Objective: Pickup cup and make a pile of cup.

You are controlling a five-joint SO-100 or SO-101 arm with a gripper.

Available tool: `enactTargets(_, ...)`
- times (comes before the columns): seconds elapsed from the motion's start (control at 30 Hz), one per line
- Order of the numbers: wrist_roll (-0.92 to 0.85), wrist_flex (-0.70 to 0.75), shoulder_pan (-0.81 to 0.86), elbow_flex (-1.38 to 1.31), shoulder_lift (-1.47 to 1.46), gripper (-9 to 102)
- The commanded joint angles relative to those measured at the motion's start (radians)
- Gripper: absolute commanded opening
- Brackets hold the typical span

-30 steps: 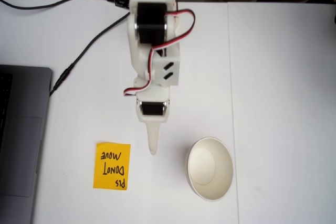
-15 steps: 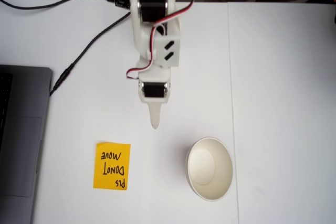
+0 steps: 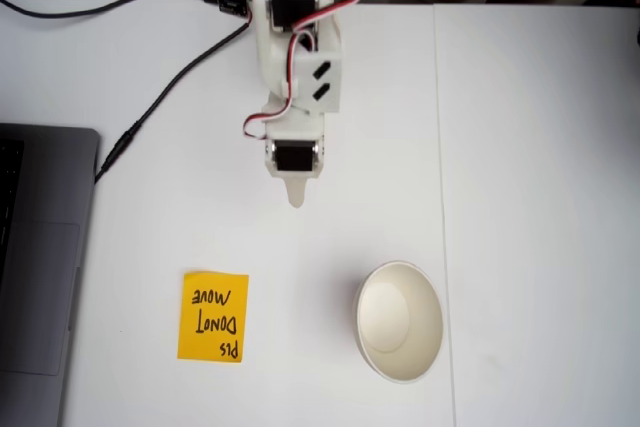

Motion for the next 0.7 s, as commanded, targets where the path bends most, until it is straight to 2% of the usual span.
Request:
enactTargets(0.0, -0.006, -0.025, -0.008, 0.021, 0.072, -7)
enactTargets(0.67, -0.008, -0.026, -0.014, 0.302, 0.334, -7)
